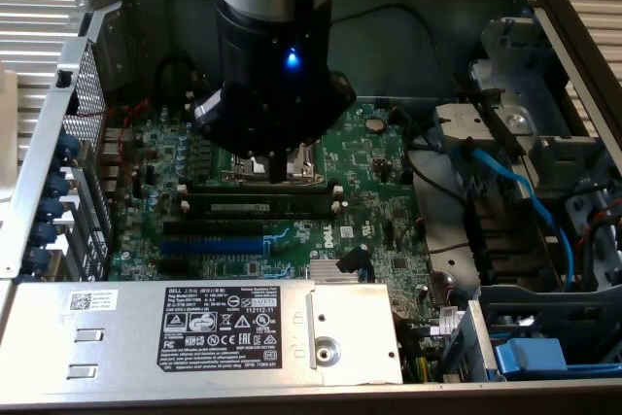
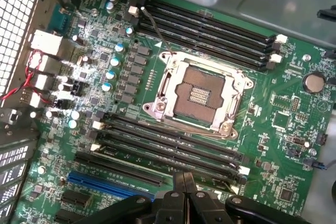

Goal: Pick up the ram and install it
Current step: 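Press down the ram until it locks into place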

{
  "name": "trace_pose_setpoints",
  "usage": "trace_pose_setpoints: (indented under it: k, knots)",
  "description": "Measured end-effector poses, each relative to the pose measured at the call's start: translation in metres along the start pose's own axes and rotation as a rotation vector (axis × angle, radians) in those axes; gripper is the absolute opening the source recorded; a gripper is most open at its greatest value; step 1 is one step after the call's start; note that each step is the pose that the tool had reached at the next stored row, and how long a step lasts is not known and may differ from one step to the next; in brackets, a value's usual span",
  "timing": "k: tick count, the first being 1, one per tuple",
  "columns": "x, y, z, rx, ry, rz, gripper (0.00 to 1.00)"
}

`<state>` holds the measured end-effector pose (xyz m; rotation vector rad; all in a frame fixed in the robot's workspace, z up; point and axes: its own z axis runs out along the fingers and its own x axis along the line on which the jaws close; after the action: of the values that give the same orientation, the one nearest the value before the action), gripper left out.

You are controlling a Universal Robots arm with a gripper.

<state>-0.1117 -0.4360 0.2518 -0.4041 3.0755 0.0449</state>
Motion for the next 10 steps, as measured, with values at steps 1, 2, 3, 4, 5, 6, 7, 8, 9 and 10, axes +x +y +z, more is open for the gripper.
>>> trace_pose_setpoints:
  k: [1,2,3,4,5,6,7,8,9,10]
  knots:
    - [0.0000,0.0000,0.0000,0.0004,0.0000,0.012,0.10]
    - [0.0000,0.0000,0.0000,0.0008,0.0001,0.024,0.10]
    - [0.0000,0.0000,0.0000,0.0012,0.0002,0.036,0.10]
    - [0.0000,0.0000,0.0000,0.0016,0.0003,0.048,0.10]
    - [0.0000,0.0000,0.0000,0.0019,0.0004,0.059,0.10]
    - [0.0000,0.0000,0.0000,0.0024,0.0006,0.071,0.10]
    - [0.0000,0.0000,0.0000,0.0028,0.0007,0.083,0.10]
    - [0.0000,0.0000,0.0000,0.0032,0.0009,0.095,0.10]
    - [0.0000,0.0000,0.0000,0.0036,0.0011,0.108,0.10]
    - [0.0000,0.0000,0.0000,0.0040,0.0013,0.119,0.10]
